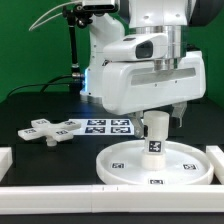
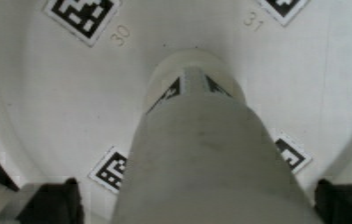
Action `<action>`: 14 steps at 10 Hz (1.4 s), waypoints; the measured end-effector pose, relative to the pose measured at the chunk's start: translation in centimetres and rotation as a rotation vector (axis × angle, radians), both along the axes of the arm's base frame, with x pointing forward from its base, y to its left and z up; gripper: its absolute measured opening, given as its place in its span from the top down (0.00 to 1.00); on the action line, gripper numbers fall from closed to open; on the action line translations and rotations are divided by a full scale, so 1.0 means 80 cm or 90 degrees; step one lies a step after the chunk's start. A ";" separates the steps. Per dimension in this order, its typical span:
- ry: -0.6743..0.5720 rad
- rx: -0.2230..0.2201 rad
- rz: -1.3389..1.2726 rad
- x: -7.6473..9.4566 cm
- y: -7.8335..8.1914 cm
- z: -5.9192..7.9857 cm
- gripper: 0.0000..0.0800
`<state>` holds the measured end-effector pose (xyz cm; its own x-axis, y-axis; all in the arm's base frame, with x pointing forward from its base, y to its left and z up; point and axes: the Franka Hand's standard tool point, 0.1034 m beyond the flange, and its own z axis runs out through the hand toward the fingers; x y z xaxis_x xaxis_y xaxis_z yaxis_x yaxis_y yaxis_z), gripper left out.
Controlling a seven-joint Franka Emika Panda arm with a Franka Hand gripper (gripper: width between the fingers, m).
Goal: Assemble round table
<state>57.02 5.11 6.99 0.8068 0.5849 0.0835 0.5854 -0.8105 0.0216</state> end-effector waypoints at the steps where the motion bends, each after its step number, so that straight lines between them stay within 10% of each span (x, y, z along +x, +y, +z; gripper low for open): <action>1: -0.001 -0.008 0.051 0.000 -0.002 0.000 0.19; 14: 0.019 -0.151 0.770 -0.001 0.000 -0.006 0.19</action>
Offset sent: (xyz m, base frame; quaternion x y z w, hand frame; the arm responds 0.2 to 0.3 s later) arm 0.0014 0.0079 -0.0007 -0.0117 -0.0329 -0.3040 0.9520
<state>56.95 5.13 6.49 -0.2644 0.9549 -0.1354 0.9591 0.2751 0.0673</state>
